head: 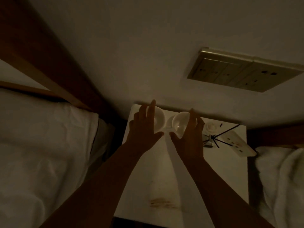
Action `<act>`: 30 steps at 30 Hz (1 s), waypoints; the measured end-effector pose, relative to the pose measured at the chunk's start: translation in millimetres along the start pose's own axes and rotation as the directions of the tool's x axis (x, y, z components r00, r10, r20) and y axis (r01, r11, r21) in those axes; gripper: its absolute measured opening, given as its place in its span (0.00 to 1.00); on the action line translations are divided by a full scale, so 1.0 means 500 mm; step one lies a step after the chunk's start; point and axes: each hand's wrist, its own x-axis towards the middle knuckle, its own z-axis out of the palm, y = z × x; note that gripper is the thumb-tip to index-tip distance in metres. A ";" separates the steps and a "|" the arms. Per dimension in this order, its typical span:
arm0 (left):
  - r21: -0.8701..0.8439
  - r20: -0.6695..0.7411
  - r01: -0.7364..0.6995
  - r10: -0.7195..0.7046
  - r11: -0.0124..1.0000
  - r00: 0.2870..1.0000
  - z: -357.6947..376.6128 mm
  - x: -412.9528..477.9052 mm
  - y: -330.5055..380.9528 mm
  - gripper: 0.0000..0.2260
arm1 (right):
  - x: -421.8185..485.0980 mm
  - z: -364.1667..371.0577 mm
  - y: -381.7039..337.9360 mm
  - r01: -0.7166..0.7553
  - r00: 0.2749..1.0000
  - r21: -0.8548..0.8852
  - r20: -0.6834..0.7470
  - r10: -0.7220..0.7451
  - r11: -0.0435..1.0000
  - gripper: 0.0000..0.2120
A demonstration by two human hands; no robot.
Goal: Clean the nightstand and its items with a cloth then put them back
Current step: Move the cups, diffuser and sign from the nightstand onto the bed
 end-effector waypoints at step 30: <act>-0.511 -0.272 0.757 -0.912 0.408 0.308 -0.367 -0.923 -0.587 0.47 | -0.703 0.484 -0.556 0.586 0.490 0.261 0.640 -0.592 0.767 0.48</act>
